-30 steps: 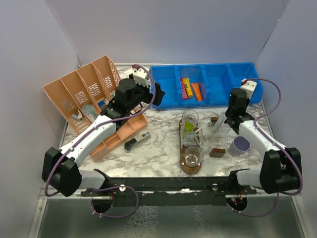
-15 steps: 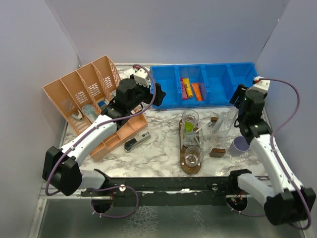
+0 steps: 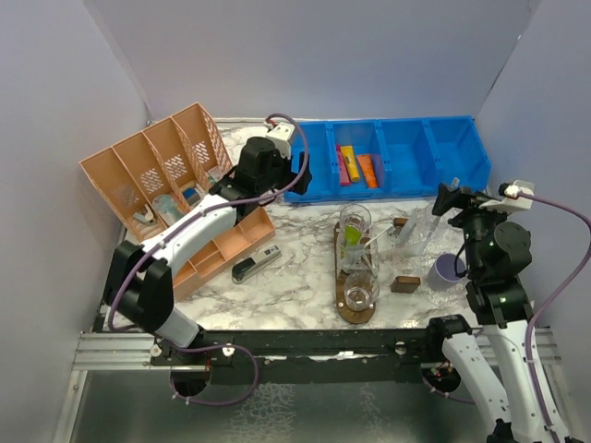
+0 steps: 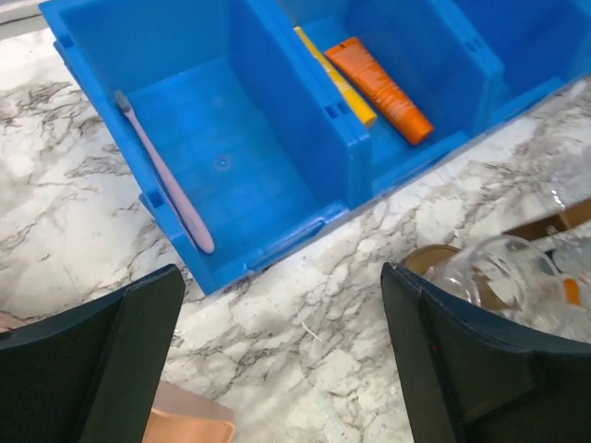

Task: Prepare toiletry sets of a toothbrush and toothpaste on the tray
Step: Place the toothbrush in the cup, then adjust the storage box at the center of the board.

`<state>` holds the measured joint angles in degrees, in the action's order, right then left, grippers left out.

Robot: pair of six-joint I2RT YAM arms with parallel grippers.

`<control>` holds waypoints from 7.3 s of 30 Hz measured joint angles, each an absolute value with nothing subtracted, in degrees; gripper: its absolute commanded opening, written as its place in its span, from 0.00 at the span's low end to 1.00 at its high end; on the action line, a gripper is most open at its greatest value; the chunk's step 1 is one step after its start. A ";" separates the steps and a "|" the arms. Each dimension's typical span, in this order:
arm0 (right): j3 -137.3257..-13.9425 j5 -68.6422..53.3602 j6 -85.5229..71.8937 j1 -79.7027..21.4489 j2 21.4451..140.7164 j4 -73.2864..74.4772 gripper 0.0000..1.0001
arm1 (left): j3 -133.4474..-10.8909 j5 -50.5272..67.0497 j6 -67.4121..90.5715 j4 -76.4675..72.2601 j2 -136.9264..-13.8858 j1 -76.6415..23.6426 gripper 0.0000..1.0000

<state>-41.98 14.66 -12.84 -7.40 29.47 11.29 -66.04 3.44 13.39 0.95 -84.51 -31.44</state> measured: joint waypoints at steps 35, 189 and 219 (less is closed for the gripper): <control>-37.74 16.45 -13.26 -9.82 20.78 13.69 0.78 | -130.58 -43.88 7.99 31.40 -146.36 -36.25 0.00; -36.56 17.06 -13.37 -10.46 20.25 13.63 0.77 | -115.42 -24.40 11.68 33.87 -126.34 -28.97 0.00; -36.51 17.06 -13.45 -10.46 20.60 13.63 0.77 | -113.89 -23.81 12.29 33.10 -126.19 -28.47 0.00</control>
<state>-36.51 17.06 -13.45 -10.46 20.60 13.63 -113.89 -23.81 12.29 33.10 -126.19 -28.47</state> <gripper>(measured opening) 0.768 0.233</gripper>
